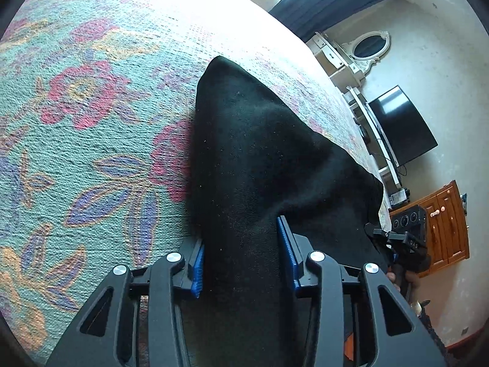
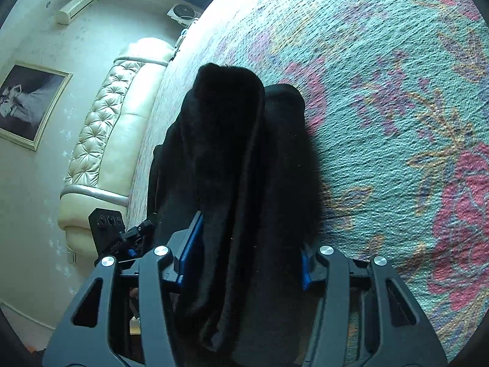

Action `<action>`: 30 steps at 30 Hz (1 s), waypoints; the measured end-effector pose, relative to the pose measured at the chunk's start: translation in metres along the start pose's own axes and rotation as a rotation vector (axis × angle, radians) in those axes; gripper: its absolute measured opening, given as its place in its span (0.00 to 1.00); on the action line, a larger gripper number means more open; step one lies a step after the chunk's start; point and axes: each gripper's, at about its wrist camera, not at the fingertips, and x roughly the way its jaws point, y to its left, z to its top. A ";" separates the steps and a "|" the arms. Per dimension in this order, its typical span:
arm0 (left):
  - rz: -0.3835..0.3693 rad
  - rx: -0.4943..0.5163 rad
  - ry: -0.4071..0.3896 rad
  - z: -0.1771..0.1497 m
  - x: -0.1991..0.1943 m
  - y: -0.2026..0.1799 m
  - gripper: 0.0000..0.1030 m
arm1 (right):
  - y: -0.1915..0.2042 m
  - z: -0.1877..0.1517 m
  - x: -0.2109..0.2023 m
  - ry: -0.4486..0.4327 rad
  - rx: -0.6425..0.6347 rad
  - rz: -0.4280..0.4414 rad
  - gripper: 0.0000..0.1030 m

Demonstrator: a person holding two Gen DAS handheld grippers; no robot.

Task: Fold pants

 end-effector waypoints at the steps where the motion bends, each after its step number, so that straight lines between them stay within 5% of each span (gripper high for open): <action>1: 0.009 0.009 -0.001 0.000 -0.002 -0.003 0.35 | 0.002 0.000 0.000 -0.005 -0.002 -0.005 0.42; 17: 0.100 -0.056 -0.038 -0.005 -0.056 0.045 0.32 | 0.069 0.001 0.061 0.070 -0.064 0.033 0.37; 20: 0.063 -0.075 -0.028 -0.006 -0.060 0.055 0.33 | 0.073 -0.003 0.072 0.084 -0.073 0.024 0.38; 27: -0.078 -0.115 -0.019 -0.006 -0.070 0.071 0.41 | 0.053 -0.005 0.060 0.099 -0.017 0.049 0.64; 30: -0.126 -0.128 -0.060 -0.004 -0.079 0.083 0.54 | 0.050 0.006 0.052 0.077 -0.006 0.072 0.76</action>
